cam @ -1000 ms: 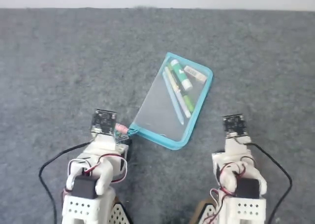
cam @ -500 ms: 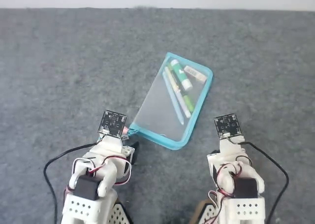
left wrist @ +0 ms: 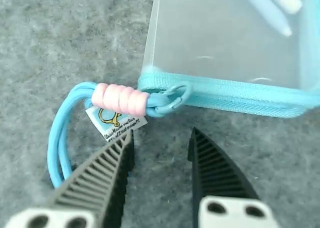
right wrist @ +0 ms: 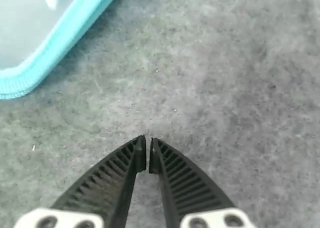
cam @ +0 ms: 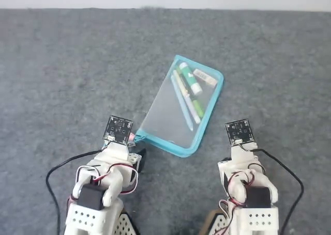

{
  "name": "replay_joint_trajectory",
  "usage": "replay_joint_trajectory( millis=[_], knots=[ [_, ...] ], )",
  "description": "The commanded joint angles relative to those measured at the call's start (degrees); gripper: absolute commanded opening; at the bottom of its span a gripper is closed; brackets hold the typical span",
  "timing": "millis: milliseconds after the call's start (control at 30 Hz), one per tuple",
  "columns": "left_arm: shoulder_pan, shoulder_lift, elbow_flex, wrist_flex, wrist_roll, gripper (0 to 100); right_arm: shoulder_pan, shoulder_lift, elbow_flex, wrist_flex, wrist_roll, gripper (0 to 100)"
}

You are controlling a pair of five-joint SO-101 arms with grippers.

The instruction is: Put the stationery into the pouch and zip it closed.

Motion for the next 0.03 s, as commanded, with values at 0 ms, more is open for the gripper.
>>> replay_joint_trajectory(
  millis=[0],
  knots=[
    [0.26, -1.14, -0.48, 0.44, 0.53, 17, 0.66, -1.27, 1.32, 0.40, -0.26, 0.8]
  ],
)
